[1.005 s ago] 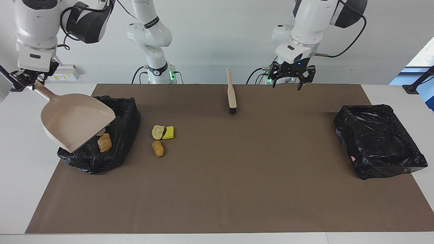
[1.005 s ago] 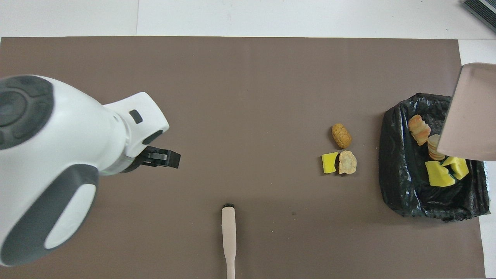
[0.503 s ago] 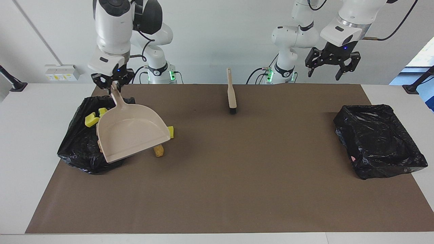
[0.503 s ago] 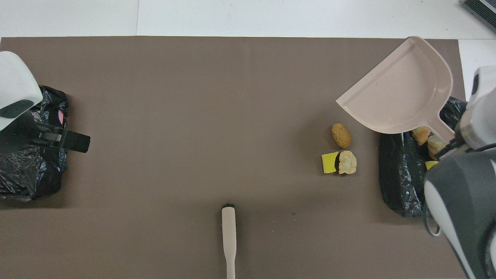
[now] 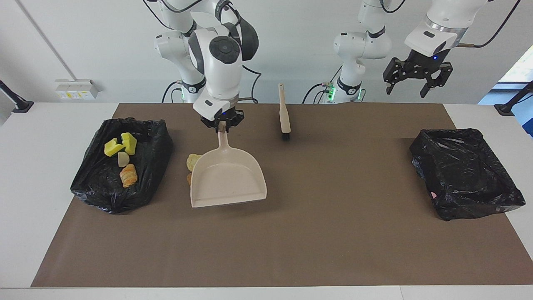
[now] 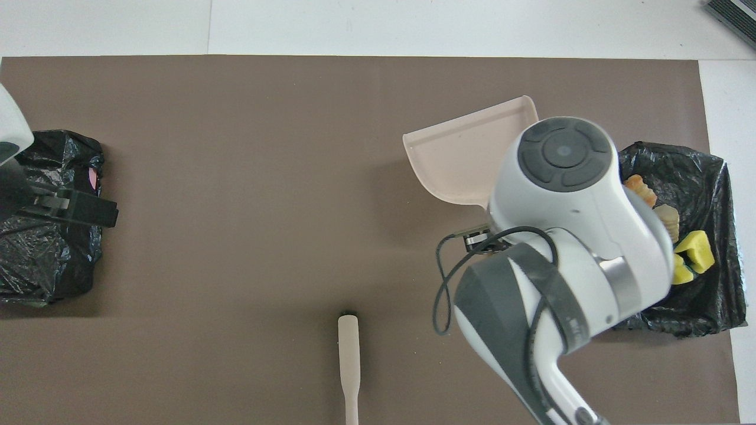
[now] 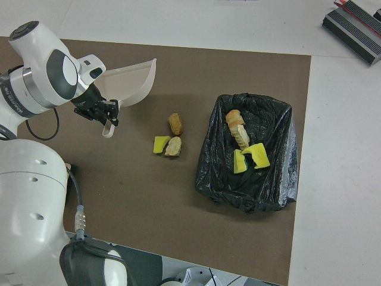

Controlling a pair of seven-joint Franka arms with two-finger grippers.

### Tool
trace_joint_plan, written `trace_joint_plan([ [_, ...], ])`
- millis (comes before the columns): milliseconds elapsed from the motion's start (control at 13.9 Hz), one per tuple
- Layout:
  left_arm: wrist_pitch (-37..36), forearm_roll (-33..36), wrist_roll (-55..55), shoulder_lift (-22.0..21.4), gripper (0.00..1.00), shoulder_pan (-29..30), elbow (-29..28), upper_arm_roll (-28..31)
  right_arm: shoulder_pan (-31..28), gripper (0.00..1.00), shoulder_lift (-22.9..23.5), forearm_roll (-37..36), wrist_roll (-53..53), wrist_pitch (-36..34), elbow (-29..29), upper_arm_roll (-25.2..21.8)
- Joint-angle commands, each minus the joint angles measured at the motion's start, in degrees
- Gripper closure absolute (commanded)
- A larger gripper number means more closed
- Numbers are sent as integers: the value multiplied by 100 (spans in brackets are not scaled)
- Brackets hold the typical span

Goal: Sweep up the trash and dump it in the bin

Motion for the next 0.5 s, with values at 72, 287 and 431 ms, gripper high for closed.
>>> trace_joint_plan([
  [72,20,-401,82,47,0,387,107,-34,594,100,886,381,1108,170,832,-42],
  [287,-32,-341,81,91,0,405,142,-34,1050,100,1326,496,1478,695,939,-42],
  [431,2,-323,134,56,0,397,142,-43,1192,100,1529,584,1558,1048,939,-42],
])
